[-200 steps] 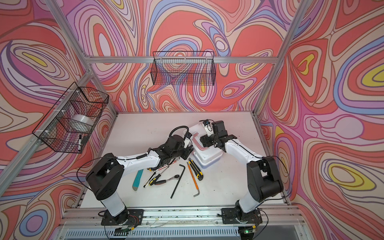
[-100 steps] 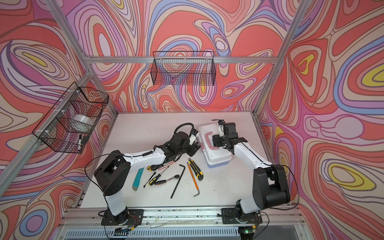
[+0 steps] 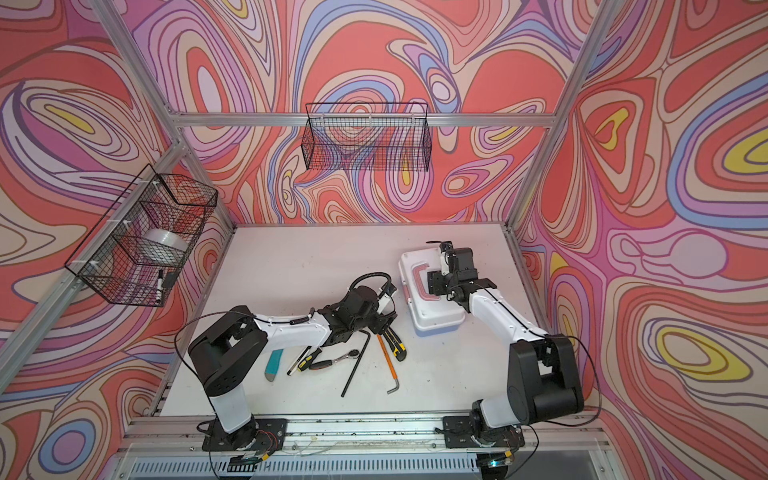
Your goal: Pack the tool kit
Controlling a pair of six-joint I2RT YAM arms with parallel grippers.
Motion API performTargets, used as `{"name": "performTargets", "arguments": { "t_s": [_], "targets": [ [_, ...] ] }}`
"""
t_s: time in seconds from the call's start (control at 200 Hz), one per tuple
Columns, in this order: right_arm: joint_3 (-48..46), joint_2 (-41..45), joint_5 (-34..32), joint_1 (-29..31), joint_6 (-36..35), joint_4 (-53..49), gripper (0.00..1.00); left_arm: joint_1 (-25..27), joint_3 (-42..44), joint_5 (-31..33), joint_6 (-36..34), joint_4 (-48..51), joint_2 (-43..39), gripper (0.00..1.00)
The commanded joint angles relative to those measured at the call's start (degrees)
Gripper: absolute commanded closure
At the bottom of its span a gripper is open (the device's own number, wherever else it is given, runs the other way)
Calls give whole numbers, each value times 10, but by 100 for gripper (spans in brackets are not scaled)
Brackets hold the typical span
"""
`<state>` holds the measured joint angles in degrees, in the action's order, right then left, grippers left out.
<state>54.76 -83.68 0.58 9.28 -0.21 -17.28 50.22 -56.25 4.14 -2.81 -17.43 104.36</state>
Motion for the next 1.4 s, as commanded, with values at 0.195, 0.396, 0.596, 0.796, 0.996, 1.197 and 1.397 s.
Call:
{"name": "performTargets", "arguments": {
  "t_s": [0.195, 0.396, 0.596, 0.796, 0.996, 1.197, 1.397],
  "targets": [
    [-20, -23, -18, -5, 5, -112, 31, 18, 3, 82, -66, -131, 40, 18],
    [-15, -34, -17, -5, 1, -122, 31, 22, 1, 106, -108, -164, 70, 16],
    [-11, -57, -13, -5, -9, -124, 31, 23, -4, 131, -124, -191, 90, 11],
    [-6, -61, 8, -6, -17, -127, 31, 37, -21, 151, -133, -205, 116, 3],
    [12, -75, 23, -5, -44, -158, 32, 52, -19, 168, -134, -212, 120, 0],
    [7, -77, -7, 24, -75, -187, 36, 67, -1, 187, -126, -242, 122, 0],
    [24, -86, 6, 41, -108, -215, 36, 76, 25, 205, -122, -271, 116, 0]
  ]
}}
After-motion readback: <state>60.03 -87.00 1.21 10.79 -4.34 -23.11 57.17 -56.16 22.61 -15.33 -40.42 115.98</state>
